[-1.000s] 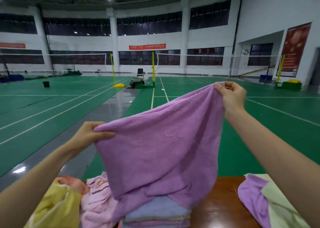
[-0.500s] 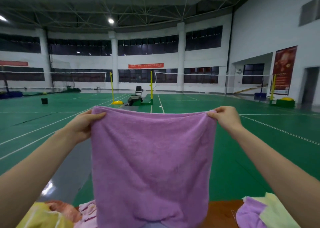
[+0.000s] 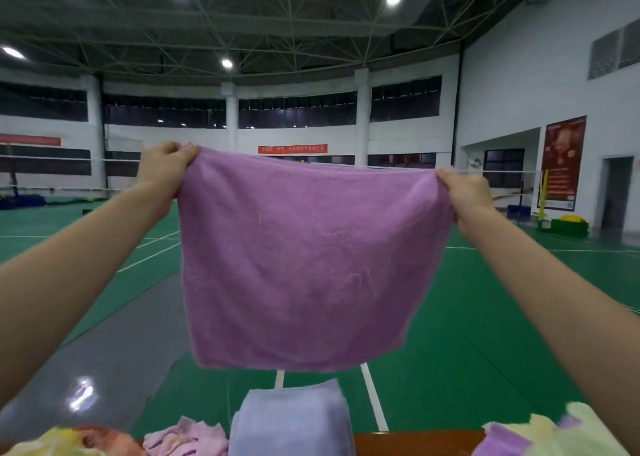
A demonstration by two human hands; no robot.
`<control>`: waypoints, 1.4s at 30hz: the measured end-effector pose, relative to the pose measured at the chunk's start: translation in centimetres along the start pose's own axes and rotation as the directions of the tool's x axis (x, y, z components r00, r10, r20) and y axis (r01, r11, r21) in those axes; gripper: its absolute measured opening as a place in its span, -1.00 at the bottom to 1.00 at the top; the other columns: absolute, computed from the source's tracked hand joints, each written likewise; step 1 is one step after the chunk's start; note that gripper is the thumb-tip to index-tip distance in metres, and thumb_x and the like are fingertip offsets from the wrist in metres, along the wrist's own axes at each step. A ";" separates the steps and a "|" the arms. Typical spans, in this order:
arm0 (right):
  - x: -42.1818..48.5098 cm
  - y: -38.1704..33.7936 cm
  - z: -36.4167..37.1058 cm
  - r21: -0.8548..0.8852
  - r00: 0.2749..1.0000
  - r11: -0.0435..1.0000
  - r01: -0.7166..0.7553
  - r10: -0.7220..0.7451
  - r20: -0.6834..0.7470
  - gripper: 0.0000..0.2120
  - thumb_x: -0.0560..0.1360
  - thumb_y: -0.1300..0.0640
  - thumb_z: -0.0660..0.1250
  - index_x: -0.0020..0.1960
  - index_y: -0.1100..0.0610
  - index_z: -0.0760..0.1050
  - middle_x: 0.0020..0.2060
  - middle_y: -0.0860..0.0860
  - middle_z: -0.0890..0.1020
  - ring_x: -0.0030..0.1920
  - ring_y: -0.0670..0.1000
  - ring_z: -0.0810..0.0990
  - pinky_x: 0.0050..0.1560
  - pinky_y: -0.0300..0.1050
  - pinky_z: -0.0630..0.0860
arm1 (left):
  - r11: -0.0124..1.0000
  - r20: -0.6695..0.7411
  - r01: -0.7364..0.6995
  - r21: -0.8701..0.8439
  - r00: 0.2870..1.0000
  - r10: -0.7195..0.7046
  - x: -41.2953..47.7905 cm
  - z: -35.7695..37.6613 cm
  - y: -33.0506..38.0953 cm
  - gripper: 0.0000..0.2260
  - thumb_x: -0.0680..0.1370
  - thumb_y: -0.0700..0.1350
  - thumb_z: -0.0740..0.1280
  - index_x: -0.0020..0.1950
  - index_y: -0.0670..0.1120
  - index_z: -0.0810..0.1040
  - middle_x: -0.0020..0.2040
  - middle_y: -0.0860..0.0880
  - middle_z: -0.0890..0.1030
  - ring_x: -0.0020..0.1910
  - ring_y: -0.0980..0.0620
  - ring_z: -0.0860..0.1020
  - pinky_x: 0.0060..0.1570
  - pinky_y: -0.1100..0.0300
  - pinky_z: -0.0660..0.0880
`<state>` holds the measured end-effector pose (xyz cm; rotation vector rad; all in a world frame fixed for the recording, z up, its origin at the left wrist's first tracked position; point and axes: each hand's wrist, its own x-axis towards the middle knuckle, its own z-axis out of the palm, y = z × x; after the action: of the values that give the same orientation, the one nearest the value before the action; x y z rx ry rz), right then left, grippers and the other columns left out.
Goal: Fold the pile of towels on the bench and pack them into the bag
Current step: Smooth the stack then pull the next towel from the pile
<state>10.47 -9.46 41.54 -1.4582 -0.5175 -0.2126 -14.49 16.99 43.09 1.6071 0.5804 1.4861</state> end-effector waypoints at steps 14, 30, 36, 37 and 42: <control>-5.8 4.0 8.0 -0.233 0.960 0.970 -0.065 0.125 0.249 -0.74 0.59 0.12 0.16 -0.23 0.22 0.38 -0.34 0.05 0.41 -0.36 -0.01 0.38 -0.37 -0.17 0.33 | 0.971 0.244 0.220 0.096 0.940 -0.237 -7.9 7.3 -2.5 -0.73 0.55 -0.26 0.23 -0.36 -0.16 0.38 -0.45 -0.06 0.42 -0.59 0.09 0.42 -0.50 0.24 0.50; -9.7 0.4 7.1 0.101 0.845 0.992 0.070 -0.113 0.523 -0.84 0.55 0.18 0.27 -0.08 0.21 0.59 -0.22 0.10 0.63 -0.18 0.04 0.57 0.00 -0.08 0.54 | 0.997 0.582 0.035 -0.069 0.813 0.012 -11.5 7.0 0.7 -0.75 0.47 -0.36 0.34 0.14 -0.25 0.56 -0.06 -0.12 0.62 -0.38 0.11 0.58 -0.34 0.31 0.56; -8.8 -0.9 6.9 0.121 0.711 0.992 0.034 -0.109 0.694 -0.79 0.62 0.16 0.10 -0.08 0.09 0.49 -0.20 -0.03 0.52 -0.19 -0.08 0.49 -0.05 -0.15 0.45 | 0.942 0.764 -0.194 0.272 0.639 -0.089 -9.6 5.5 -2.1 -0.72 0.35 -0.04 0.52 -0.02 -0.13 0.60 -0.10 0.02 0.60 -0.13 0.12 0.56 -0.13 0.31 0.47; -8.4 -0.9 6.9 0.121 0.705 0.992 0.031 -0.108 0.701 -0.78 0.62 0.16 0.08 -0.08 0.08 0.48 -0.21 -0.04 0.51 -0.20 -0.10 0.47 -0.09 -0.20 0.43 | 0.951 0.790 -0.152 0.269 0.599 -0.128 -9.2 4.9 -2.5 -0.68 0.31 -0.03 0.55 -0.04 -0.12 0.60 -0.10 0.03 0.61 -0.10 0.11 0.58 -0.11 0.32 0.48; -6.4 -0.2 6.0 0.133 0.748 0.991 -0.016 -0.077 0.660 -0.78 0.62 0.17 0.09 -0.07 0.08 0.50 -0.25 -0.06 0.47 -0.25 -0.11 0.41 -0.22 -0.25 0.34 | 0.955 0.736 -0.062 0.290 0.652 -0.181 -7.0 3.0 -3.9 -0.53 0.03 0.10 0.52 -0.12 -0.05 0.66 -0.15 0.06 0.67 -0.07 0.08 0.60 0.05 0.24 0.46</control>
<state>3.53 -4.74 38.93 -1.3716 -1.1186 0.3389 -12.07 12.67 36.15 2.2175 0.3534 0.5502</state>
